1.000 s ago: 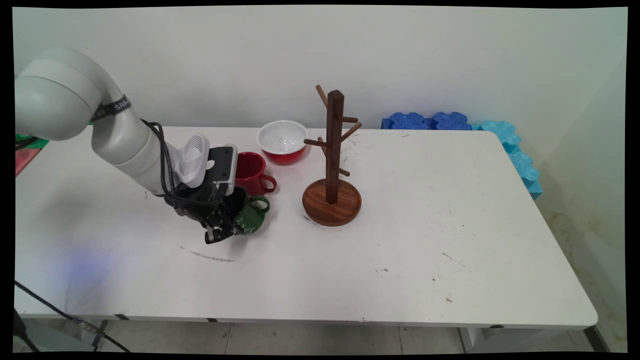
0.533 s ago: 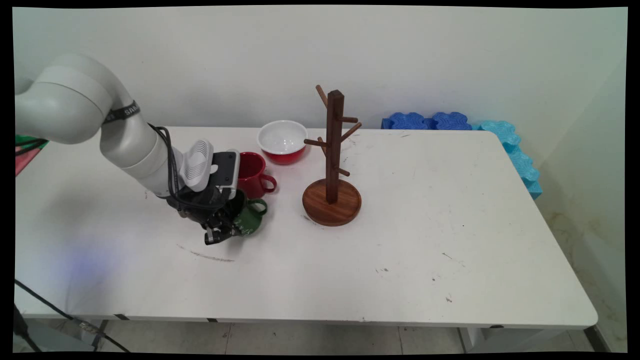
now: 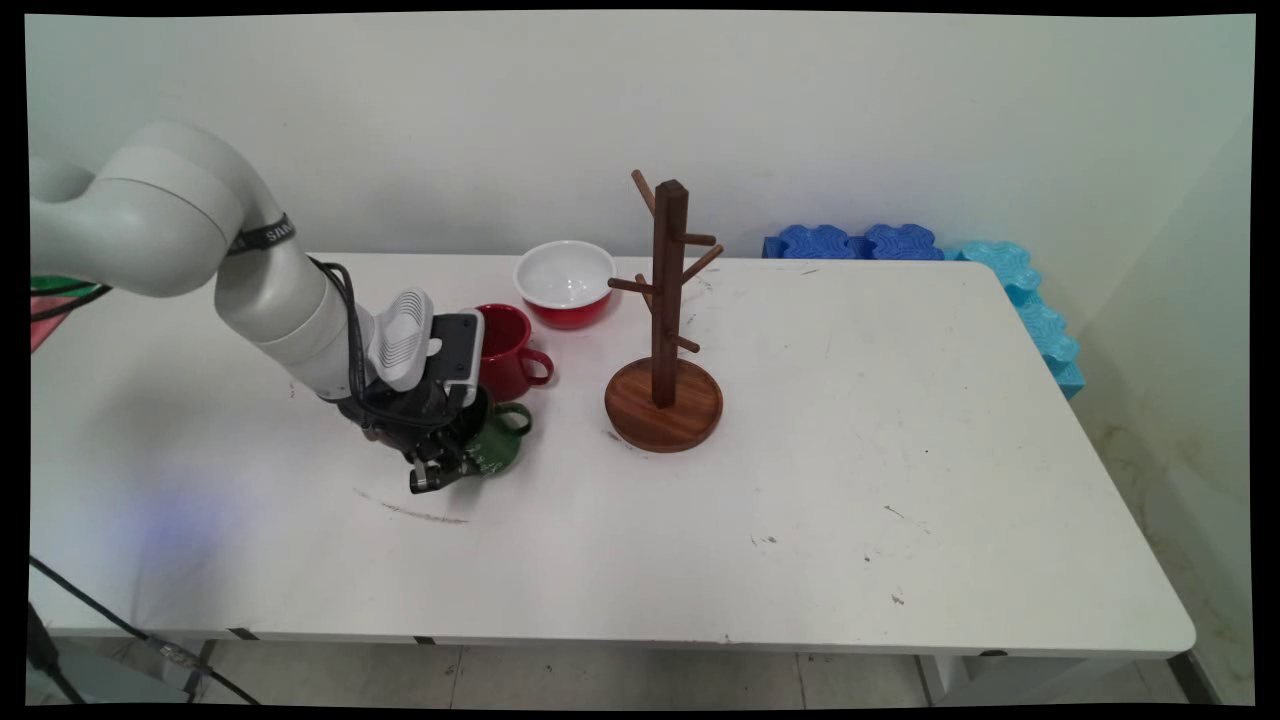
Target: Place the picked object on the table
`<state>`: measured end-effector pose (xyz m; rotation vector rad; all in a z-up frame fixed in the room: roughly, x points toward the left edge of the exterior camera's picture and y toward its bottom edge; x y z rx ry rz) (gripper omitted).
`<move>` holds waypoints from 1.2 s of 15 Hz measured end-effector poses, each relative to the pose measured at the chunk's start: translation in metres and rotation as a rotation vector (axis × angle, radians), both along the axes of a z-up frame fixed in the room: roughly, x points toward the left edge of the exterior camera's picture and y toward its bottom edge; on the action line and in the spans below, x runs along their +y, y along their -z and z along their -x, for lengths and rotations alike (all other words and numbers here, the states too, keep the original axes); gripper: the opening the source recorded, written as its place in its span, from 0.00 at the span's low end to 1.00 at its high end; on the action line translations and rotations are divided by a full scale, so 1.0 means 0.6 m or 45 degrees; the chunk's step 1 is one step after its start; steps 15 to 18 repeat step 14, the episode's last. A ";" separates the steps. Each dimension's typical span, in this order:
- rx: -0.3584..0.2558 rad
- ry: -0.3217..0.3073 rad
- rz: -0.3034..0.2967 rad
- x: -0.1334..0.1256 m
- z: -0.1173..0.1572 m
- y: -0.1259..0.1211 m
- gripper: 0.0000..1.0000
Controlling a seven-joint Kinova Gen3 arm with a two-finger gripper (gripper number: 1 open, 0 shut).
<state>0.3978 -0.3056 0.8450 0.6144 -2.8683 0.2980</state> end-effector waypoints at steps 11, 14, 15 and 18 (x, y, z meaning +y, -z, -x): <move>-0.001 -0.002 -0.004 -0.004 0.002 0.013 1.00; 0.000 0.002 -0.002 -0.004 0.003 0.014 1.00; 0.000 0.002 -0.002 -0.004 0.003 0.014 1.00; 0.000 0.002 -0.002 -0.004 0.003 0.014 1.00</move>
